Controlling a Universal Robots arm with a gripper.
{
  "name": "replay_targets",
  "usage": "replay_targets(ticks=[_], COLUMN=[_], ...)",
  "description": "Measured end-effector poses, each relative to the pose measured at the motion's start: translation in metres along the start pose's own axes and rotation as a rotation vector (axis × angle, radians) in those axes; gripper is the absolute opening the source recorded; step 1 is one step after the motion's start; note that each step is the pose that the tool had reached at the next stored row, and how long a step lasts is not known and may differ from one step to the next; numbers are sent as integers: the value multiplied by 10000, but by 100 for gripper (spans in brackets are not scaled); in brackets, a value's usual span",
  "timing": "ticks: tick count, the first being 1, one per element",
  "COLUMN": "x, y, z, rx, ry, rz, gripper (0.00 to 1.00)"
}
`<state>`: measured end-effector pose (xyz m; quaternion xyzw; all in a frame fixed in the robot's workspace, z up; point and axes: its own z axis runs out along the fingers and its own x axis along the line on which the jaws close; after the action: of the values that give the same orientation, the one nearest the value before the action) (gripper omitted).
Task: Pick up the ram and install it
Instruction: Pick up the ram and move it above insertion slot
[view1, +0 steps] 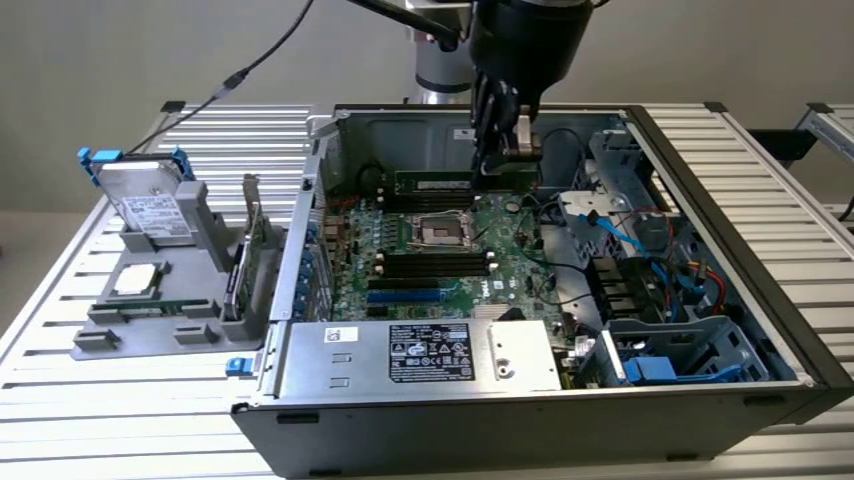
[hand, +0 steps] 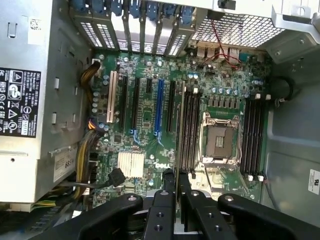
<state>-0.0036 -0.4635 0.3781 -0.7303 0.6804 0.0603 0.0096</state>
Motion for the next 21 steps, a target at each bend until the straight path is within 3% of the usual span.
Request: replay_targets(ticks=[11, 21], x=[-221, -335], y=[-28, 25], z=[201, 246], rx=[-2, 1], ry=[25, 23], rz=[3, 27], gripper=[13, 13])
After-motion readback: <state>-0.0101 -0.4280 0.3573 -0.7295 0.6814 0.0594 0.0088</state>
